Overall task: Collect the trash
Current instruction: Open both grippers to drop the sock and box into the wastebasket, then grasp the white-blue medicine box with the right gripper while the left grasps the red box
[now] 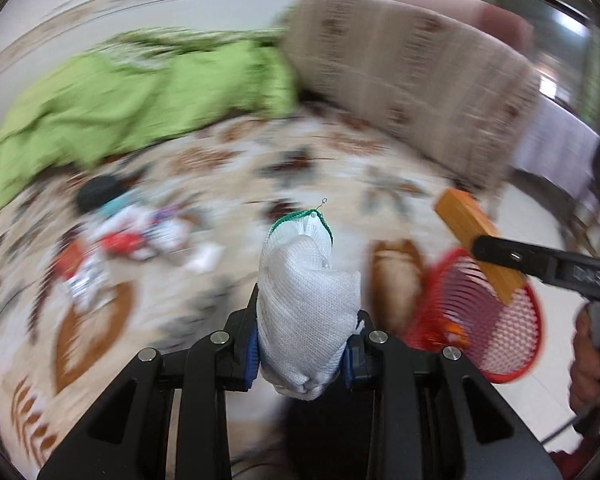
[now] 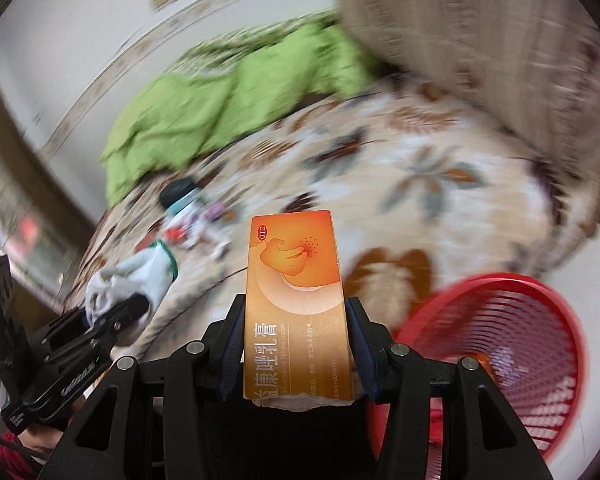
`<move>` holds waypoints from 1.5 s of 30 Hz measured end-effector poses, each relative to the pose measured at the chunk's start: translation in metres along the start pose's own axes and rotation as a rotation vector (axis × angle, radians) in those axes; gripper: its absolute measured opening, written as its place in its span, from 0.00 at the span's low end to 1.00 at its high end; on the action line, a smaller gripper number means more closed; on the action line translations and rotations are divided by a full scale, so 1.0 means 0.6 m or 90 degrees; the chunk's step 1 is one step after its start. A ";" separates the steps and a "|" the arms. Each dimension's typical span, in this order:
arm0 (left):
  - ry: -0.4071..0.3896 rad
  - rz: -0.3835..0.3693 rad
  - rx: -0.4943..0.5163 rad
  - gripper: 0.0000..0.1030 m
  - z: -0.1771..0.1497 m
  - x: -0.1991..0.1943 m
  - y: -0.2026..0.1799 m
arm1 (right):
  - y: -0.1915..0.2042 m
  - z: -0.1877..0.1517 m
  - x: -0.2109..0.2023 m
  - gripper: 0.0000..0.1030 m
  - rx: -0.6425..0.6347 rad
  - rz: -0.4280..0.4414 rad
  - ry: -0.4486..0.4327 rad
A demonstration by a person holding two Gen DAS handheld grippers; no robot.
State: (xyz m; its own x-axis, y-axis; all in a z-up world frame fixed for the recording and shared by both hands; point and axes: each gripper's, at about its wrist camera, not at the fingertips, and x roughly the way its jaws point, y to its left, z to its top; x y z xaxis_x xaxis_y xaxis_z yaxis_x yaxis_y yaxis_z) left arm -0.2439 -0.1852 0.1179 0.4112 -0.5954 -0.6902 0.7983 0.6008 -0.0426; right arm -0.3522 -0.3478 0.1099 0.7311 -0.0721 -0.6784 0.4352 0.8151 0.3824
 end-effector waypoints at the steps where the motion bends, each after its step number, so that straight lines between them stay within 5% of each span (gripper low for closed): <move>1: 0.003 -0.021 0.012 0.29 0.005 0.005 -0.018 | -0.016 0.000 -0.010 0.50 0.012 -0.010 -0.004; 5: 0.036 -0.133 0.068 0.29 0.029 0.033 -0.113 | -0.096 -0.005 -0.056 0.50 0.075 -0.059 -0.022; 10: 0.080 -0.196 0.093 0.29 0.042 0.079 -0.186 | -0.161 -0.014 -0.090 0.50 0.130 -0.086 -0.040; 12: 0.092 -0.216 0.098 0.34 0.046 0.096 -0.204 | -0.173 -0.016 -0.091 0.52 0.141 -0.090 -0.040; 14: 0.092 -0.213 0.098 0.51 0.047 0.104 -0.212 | -0.186 -0.018 -0.088 0.52 0.149 -0.101 -0.033; 17: 0.087 -0.216 0.082 0.56 0.047 0.103 -0.202 | -0.201 -0.021 -0.079 0.55 0.164 -0.106 -0.020; 27: 0.069 -0.127 0.016 0.56 0.023 0.066 -0.086 | -0.141 -0.002 -0.038 0.56 0.113 -0.051 -0.015; 45: 0.047 0.079 -0.272 0.56 -0.103 -0.047 0.258 | 0.193 -0.005 0.151 0.56 -0.202 0.075 0.086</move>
State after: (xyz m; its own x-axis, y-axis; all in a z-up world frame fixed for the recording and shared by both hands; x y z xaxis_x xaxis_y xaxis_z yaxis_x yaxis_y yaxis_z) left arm -0.1591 -0.0426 0.0859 0.4473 -0.4741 -0.7584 0.4851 0.8410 -0.2397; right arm -0.2374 -0.2584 0.0910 0.6815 0.0927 -0.7259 0.1520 0.9524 0.2643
